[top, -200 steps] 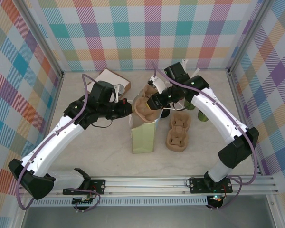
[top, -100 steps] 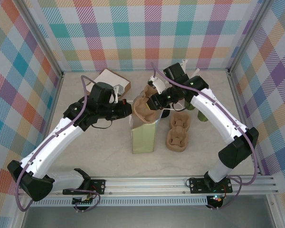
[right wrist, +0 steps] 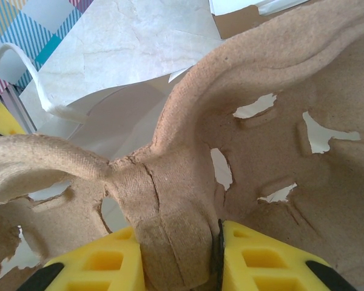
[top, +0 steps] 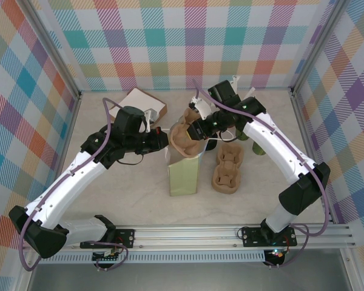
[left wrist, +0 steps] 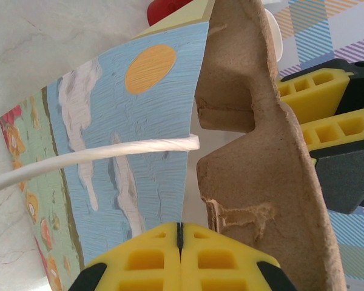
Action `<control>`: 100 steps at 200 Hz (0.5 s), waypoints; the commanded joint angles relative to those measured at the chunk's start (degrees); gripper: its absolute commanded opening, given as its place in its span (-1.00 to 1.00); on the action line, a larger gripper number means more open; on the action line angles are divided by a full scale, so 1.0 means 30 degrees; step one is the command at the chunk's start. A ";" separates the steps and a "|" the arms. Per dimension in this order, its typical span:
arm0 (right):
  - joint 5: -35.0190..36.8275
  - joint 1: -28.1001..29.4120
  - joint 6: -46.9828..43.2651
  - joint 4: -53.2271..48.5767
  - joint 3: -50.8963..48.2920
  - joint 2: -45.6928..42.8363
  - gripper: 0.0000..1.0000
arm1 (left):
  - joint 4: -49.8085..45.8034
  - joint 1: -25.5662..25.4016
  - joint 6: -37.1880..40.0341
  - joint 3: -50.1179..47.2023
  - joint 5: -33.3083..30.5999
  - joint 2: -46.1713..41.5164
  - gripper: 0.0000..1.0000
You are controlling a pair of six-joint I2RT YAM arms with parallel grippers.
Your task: Pack the takeout coffee
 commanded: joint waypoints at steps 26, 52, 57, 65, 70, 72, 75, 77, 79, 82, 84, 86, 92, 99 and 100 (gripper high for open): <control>0.0729 -0.0134 0.0622 0.0256 0.0574 0.0022 -0.43 | -0.0361 -0.0264 -0.0281 -0.0376 0.0416 -0.0395 -1.00; 0.0859 -0.0156 0.0287 0.0750 0.0216 -0.0303 -0.43 | -0.0443 -0.0264 -0.0297 -0.0443 0.0321 -0.0394 -1.00; 0.0764 -0.0163 0.0279 0.0880 0.0173 -0.0405 -0.43 | -0.0485 -0.0277 -0.0299 -0.0445 0.0267 -0.0394 -1.00; 0.0700 -0.0165 0.0307 0.1061 0.0106 -0.0560 -0.43 | -0.0530 -0.0242 -0.0298 -0.0473 0.0154 -0.0402 -1.00; 0.0636 -0.0155 0.0309 0.1121 0.0105 -0.0633 -0.43 | -0.0563 -0.0254 -0.0294 -0.0477 0.0089 -0.0405 -1.00; 0.0634 -0.0172 0.0309 0.1134 0.0106 -0.0658 -0.43 | -0.0594 -0.0262 -0.0300 -0.0478 0.0062 -0.0397 -1.00; 0.0634 -0.0166 0.0301 0.1155 0.0113 -0.0688 -0.43 | -0.0609 -0.0264 -0.0283 -0.0479 0.0005 -0.0395 -1.00; 0.0656 -0.0153 0.0277 0.1158 0.0100 -0.0723 -0.43 | -0.0598 -0.0264 -0.0282 -0.0479 0.0011 -0.0402 -1.00; 0.0676 -0.0157 0.0279 0.1158 0.0083 -0.0739 -0.43 | -0.0596 -0.0264 -0.0289 -0.0493 -0.0024 -0.0374 -0.99; 0.0712 -0.0168 0.0272 0.1136 0.0121 -0.0731 -0.43 | -0.0599 -0.0264 -0.0296 -0.0480 -0.0024 -0.0388 -0.99; 0.0741 -0.0175 0.0255 0.1131 0.0124 -0.0727 -0.43 | -0.0603 -0.0264 -0.0293 -0.0516 -0.0047 -0.0378 -0.99; 0.0771 -0.0177 0.0251 0.1115 0.0133 -0.0740 -0.43 | -0.0597 -0.0264 -0.0314 -0.0510 -0.0053 -0.0376 -0.99; 0.0873 -0.0159 0.0180 0.1051 0.0128 -0.0726 -0.43 | -0.0611 -0.0264 -0.0330 -0.0515 -0.0049 -0.0368 -0.99; 0.1099 -0.0153 0.0069 0.0972 0.0091 -0.0733 -0.43 | -0.0602 -0.0264 -0.0330 -0.0560 -0.0049 -0.0371 -0.99; 0.1145 -0.0165 0.0057 0.0977 0.0099 -0.0729 -0.43 | -0.0599 -0.0250 -0.0316 -0.0549 -0.0047 -0.0368 -0.99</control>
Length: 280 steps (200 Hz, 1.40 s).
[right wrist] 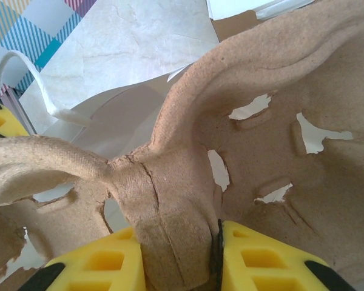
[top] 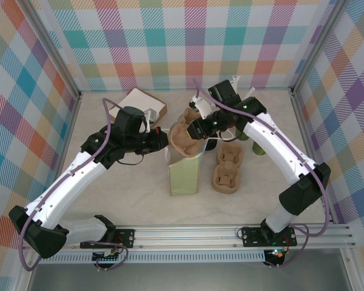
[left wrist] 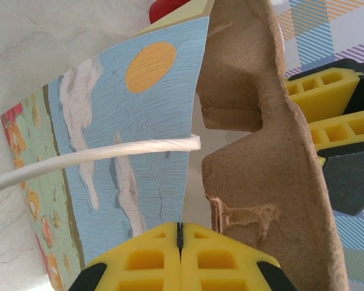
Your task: Pack the takeout coffee
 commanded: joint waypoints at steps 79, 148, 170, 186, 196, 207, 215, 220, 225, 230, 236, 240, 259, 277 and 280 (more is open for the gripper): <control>0.2991 -0.0156 -0.0332 0.0691 -0.0244 -0.0111 -0.44 | -0.0530 -0.0293 -0.0269 -0.0458 0.0473 -0.0470 -0.96; 0.3914 0.0623 -0.3184 -0.0282 -0.1517 -0.0874 -0.43 | -0.0547 -0.0282 -0.0142 0.0026 0.0047 -0.0334 -0.96; 0.3727 0.1060 -0.4257 -0.0836 -0.1450 -0.1121 -0.43 | -0.0673 -0.0290 0.0060 0.0353 -0.0067 -0.0003 -0.96; 0.3817 0.1408 -0.5024 -0.1565 -0.1250 -0.1103 -0.42 | -0.0743 -0.0293 0.0123 0.0575 -0.0241 0.0192 -0.96; 0.4005 0.1610 -0.5468 -0.2171 -0.1049 -0.1008 -0.43 | -0.0670 -0.0294 0.0104 0.0663 -0.0351 0.0273 -0.96; 0.4539 0.1866 -0.5820 -0.2781 -0.0822 -0.0833 -0.42 | -0.0516 -0.0290 0.0087 0.0715 -0.0397 0.0300 -0.96; 0.4833 0.2049 -0.6034 -0.3155 -0.0681 -0.0675 -0.42 | -0.0408 -0.0294 0.0059 0.0773 -0.0399 0.0317 -0.96; 0.5053 0.2161 -0.6098 -0.3340 -0.0602 -0.0592 -0.42 | -0.0326 -0.0279 0.0061 0.0810 -0.0370 0.0361 -0.96; 0.5233 0.2251 -0.6154 -0.3441 -0.0515 -0.0497 -0.41 | -0.0311 -0.0292 0.0044 0.0868 -0.0313 0.0372 -0.96; 0.5313 0.2368 -0.6240 -0.3602 -0.0435 -0.0386 -0.41 | -0.0260 -0.0279 0.0040 0.0933 -0.0255 0.0443 -0.96; 0.5366 0.2511 -0.6330 -0.3757 -0.0314 -0.0244 -0.41 | -0.0215 -0.0292 0.0028 0.0985 -0.0154 0.0478 -0.96; 0.5420 0.2618 -0.6388 -0.3803 -0.0271 -0.0160 -0.41 | -0.0186 -0.0279 0.0015 0.1047 -0.0113 0.0517 -0.96; 0.5627 0.3177 -0.6716 -0.4089 0.0012 0.0304 -0.41 | -0.0012 -0.0286 -0.0045 0.1154 0.0230 0.0600 -0.96; 0.5776 0.3657 -0.6940 -0.4331 0.0256 0.0692 -0.41 | 0.0120 -0.0293 -0.0134 0.1127 0.0363 0.0578 -0.96; 0.5763 0.3734 -0.6983 -0.4355 0.0306 0.0750 -0.41 | 0.0123 -0.0294 -0.0160 0.1112 0.0364 0.0581 -0.96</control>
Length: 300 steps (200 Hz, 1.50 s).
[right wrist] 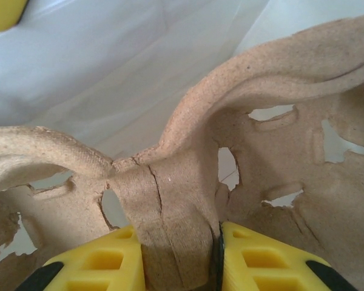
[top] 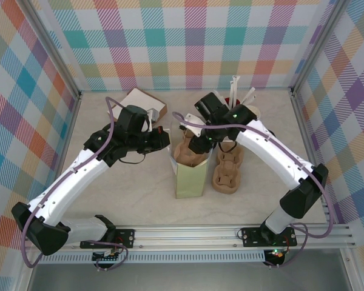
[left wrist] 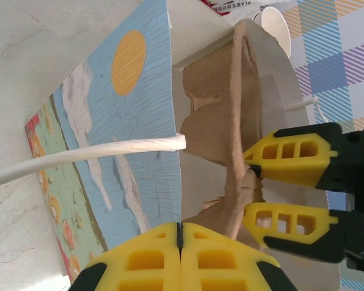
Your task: Pack the takeout coffee
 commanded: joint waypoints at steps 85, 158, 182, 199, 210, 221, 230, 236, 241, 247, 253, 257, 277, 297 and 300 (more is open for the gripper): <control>0.1138 0.1662 -0.1605 -0.1349 0.0169 -0.0526 -0.41 | -0.0186 -0.0162 -0.0308 0.0271 -0.1164 -0.0052 -0.96; 0.1848 0.2029 -0.1430 -0.0599 -0.1120 -0.1134 -0.41 | 0.0172 -0.0162 -0.0742 -0.0041 -0.1494 -0.0111 -0.97; 0.2378 0.2008 -0.0509 -0.0942 -0.0452 -0.0239 -0.39 | 0.0291 -0.0162 -0.0737 -0.0147 -0.0866 -0.0136 -0.97; 0.2688 0.2023 0.0023 -0.1532 0.0228 0.0554 -0.39 | 0.0327 -0.0162 -0.0784 -0.0253 -0.0702 -0.0270 -0.97; 0.2639 0.2009 0.0137 -0.1799 0.0458 0.0964 -0.39 | 0.0400 -0.0160 -0.0799 -0.0340 -0.0656 -0.0410 -0.97; 0.2649 0.1985 0.0274 -0.1851 0.0515 0.1233 -0.39 | 0.0441 -0.0162 -0.0816 -0.0417 -0.0621 -0.0535 -0.96; 0.2498 0.1981 0.0291 -0.1802 0.0521 0.1384 -0.38 | 0.0453 -0.0172 -0.0838 -0.0469 -0.0581 -0.0624 -0.97; 0.2404 0.1949 0.0319 -0.1774 0.0500 0.1447 -0.38 | 0.0431 -0.0183 -0.0828 -0.0492 -0.0556 -0.0697 -0.97; 0.2321 0.1942 0.0272 -0.1748 0.0493 0.1526 -0.38 | 0.0430 -0.0191 -0.0816 -0.0550 -0.0526 -0.0713 -0.96; 0.2243 0.1920 0.0234 -0.1779 0.0493 0.1611 -0.38 | 0.0428 -0.0192 -0.0817 -0.0596 -0.0524 -0.0748 -0.96; 0.2190 0.1919 0.0182 -0.1811 0.0491 0.1717 -0.38 | 0.0422 -0.0192 -0.0842 -0.0645 -0.0523 -0.0800 -0.96; 0.2143 0.1919 0.0110 -0.1870 0.0519 0.1784 -0.38 | 0.0407 -0.0192 -0.0821 -0.0686 -0.0523 -0.0807 -0.97; 0.1883 0.1839 -0.0371 -0.1917 0.0387 0.1968 -0.38 | 0.0209 -0.0177 -0.0810 -0.0831 -0.0760 -0.0892 -0.97; 0.1878 0.1704 -0.0955 -0.2096 0.0197 0.2083 -0.37 | -0.0093 -0.0192 -0.0782 -0.0842 -0.1347 -0.1090 -0.96; 0.1885 0.1701 -0.1055 -0.2181 0.0196 0.2103 -0.38 | -0.0097 -0.0192 -0.0778 -0.0835 -0.1413 -0.1094 -0.96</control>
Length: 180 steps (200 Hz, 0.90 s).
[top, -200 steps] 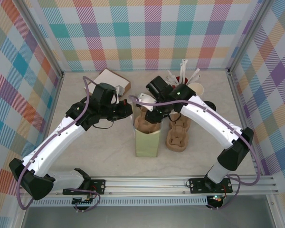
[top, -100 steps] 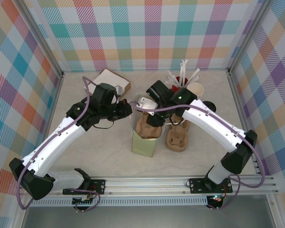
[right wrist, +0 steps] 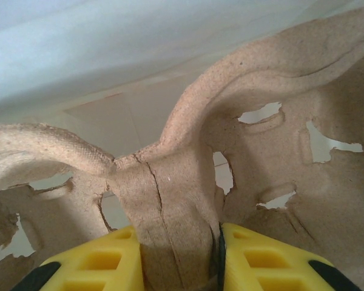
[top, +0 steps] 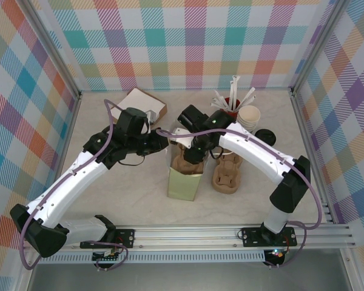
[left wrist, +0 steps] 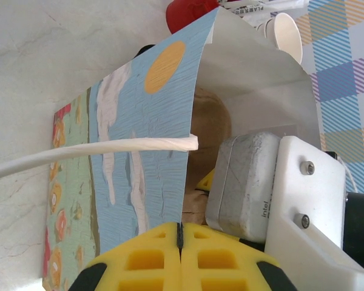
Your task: Pack the takeout coffee
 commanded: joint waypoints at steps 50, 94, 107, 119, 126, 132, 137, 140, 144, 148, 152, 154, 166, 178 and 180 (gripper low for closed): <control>-0.0507 -0.0238 -0.1530 -0.1337 0.0242 0.0998 -0.37 | -0.0002 -0.0104 -0.0181 -0.0308 -0.0405 -0.0614 -0.97; -0.0877 -0.0236 -0.2121 -0.1860 0.1043 0.2024 -0.38 | 0.0166 -0.0100 -0.0094 -0.0396 -0.0389 -0.0461 -0.96; -0.0884 -0.0212 -0.2538 -0.1895 0.0916 0.2111 -0.38 | 0.0078 -0.0097 -0.0208 -0.0473 -0.0843 -0.0532 -0.97; -0.0963 -0.0236 -0.2864 -0.1953 0.0851 0.2174 -0.38 | -0.0051 -0.0102 -0.0432 -0.0593 -0.1543 -0.0619 -0.97; -0.1050 -0.0237 -0.3022 -0.2005 0.0917 0.2195 -0.38 | -0.0083 -0.0102 -0.0517 -0.0644 -0.1885 -0.0695 -0.97; -0.1178 -0.0226 -0.3141 -0.2037 0.0966 0.2206 -0.38 | -0.0097 -0.0078 -0.0583 -0.0698 -0.2119 -0.0771 -0.97; -0.1302 -0.0221 -0.3228 -0.2064 0.0999 0.2211 -0.38 | -0.0055 -0.0074 -0.0626 -0.0735 -0.2270 -0.0818 -0.97; -0.1361 -0.0219 -0.3282 -0.2056 0.1032 0.2221 -0.38 | -0.0026 -0.0075 -0.0643 -0.0734 -0.2290 -0.0838 -0.97; -0.1408 -0.0222 -0.3307 -0.2055 0.1047 0.2249 -0.38 | 0.0004 -0.0073 -0.0664 -0.0724 -0.2312 -0.0840 -0.97; -0.1369 -0.0222 -0.3342 -0.2070 0.1049 0.2300 -0.38 | 0.0068 -0.0060 -0.0656 -0.0725 -0.2314 -0.0841 -0.97; -0.1314 -0.0236 -0.3346 -0.2078 0.1048 0.2331 -0.38 | 0.0089 -0.0074 -0.0689 -0.0729 -0.2277 -0.0855 -0.97; -0.1285 -0.0239 -0.3338 -0.2105 0.1093 0.2362 -0.38 | 0.0103 -0.0075 -0.0682 -0.0716 -0.2246 -0.0844 -0.97; -0.0944 -0.0239 -0.3302 -0.2248 0.1163 0.2577 -0.38 | 0.0237 -0.0060 -0.0709 -0.0650 -0.1962 -0.0813 -0.97; -0.0572 -0.0241 -0.3116 -0.2358 0.1216 0.2755 -0.38 | 0.0329 -0.0060 -0.0754 -0.0663 -0.1662 -0.0812 -0.97; -0.0550 -0.0240 -0.3083 -0.2388 0.1223 0.2783 -0.38 | 0.0353 -0.0071 -0.0757 -0.0663 -0.1602 -0.0819 -0.97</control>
